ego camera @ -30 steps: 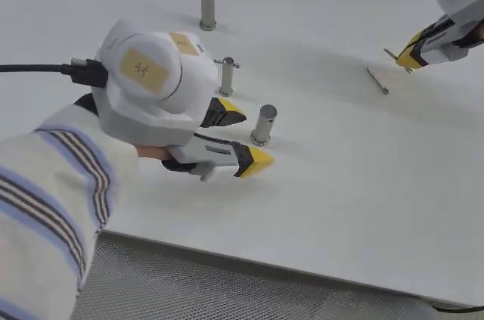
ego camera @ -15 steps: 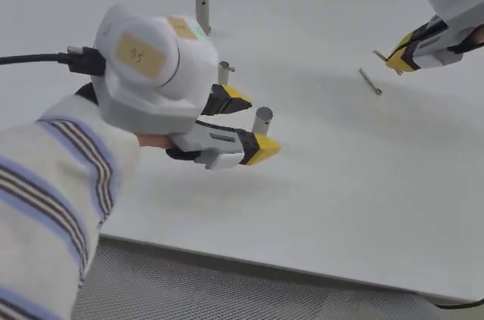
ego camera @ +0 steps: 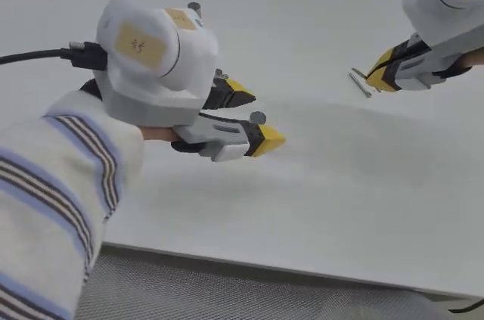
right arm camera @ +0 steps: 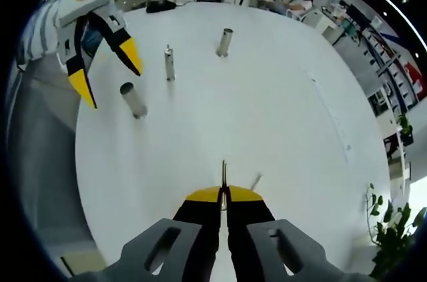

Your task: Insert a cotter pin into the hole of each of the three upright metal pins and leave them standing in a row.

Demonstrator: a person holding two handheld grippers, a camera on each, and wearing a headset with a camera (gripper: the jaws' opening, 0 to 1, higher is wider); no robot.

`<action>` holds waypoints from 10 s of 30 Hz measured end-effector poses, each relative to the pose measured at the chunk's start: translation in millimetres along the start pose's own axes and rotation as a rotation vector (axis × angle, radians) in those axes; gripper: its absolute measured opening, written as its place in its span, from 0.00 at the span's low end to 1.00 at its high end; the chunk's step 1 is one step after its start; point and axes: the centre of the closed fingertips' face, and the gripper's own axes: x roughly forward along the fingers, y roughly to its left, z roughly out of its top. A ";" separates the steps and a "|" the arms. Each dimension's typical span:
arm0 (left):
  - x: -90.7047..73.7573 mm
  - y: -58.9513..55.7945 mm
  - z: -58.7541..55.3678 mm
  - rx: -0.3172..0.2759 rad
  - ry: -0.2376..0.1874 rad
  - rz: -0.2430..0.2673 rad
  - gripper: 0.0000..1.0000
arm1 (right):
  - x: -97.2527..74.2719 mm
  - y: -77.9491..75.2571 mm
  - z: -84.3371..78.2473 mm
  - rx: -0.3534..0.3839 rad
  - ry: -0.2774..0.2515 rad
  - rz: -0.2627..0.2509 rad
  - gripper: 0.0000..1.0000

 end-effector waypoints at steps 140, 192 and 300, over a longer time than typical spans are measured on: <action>17.4 -59.5 19.2 -0.270 0.043 -0.294 0.00 | -39.3 116.6 41.1 -0.166 -0.196 -0.055 0.11; -16.6 -75.1 30.7 -0.010 -0.099 -0.464 0.00 | -60.0 149.1 50.4 0.069 -0.419 0.353 0.05; -23.1 -6.8 -34.0 0.083 0.024 -0.254 0.29 | -35.9 156.8 41.2 0.258 -0.282 0.308 0.03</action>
